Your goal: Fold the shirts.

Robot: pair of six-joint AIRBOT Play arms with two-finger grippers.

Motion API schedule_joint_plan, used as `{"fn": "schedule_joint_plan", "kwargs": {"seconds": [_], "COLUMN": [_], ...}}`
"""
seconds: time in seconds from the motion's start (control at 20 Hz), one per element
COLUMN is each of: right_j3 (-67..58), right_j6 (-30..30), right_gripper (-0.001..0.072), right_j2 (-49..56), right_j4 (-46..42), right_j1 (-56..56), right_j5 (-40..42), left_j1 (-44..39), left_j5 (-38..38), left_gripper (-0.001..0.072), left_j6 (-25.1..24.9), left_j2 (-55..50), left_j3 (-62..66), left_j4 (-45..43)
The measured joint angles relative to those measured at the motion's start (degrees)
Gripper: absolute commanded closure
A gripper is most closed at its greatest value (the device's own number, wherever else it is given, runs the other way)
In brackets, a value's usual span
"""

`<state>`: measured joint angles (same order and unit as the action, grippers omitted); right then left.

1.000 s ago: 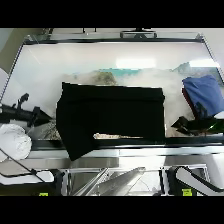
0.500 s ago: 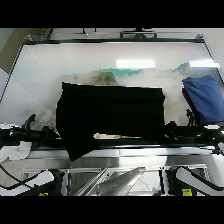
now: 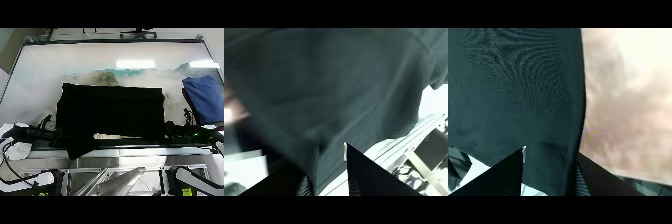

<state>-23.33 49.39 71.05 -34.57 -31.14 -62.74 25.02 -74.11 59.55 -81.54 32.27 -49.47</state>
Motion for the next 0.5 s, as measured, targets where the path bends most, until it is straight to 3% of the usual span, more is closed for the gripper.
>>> {"fn": "schedule_joint_plan", "kwargs": {"seconds": [0.05, 0.1, 0.2, 0.25, 0.5], "right_j3": [0.0, 0.0, 0.0, 0.0, -2.2], "right_j6": [0.0, 0.0, -0.1, -0.1, 4.2], "right_gripper": [0.0365, 0.037, 0.0656, 0.0691, 0.0693], "right_j2": [0.0, 0.0, 0.0, 0.1, 0.0], "right_j4": [0.1, 0.1, -0.8, -1.0, -4.7], "right_j1": [0.0, 0.1, 0.2, 0.1, -1.1], "right_j5": [-0.1, -0.2, -0.5, -1.4, -4.3], "left_j1": [-1.4, -2.7, -4.5, -5.2, -6.0], "left_j5": [1.8, 2.8, 3.1, 2.0, -3.7], "left_gripper": [0.0685, 0.0685, 0.0684, 0.0684, 0.0685], "left_j6": [-0.4, -0.7, -0.9, -0.9, -0.2], "left_j2": [-0.2, -0.5, -0.7, -0.7, -0.5], "left_j3": [1.1, 2.3, 4.4, 5.5, 10.7], "left_j4": [0.9, 1.5, 1.8, 2.7, 3.9]}}
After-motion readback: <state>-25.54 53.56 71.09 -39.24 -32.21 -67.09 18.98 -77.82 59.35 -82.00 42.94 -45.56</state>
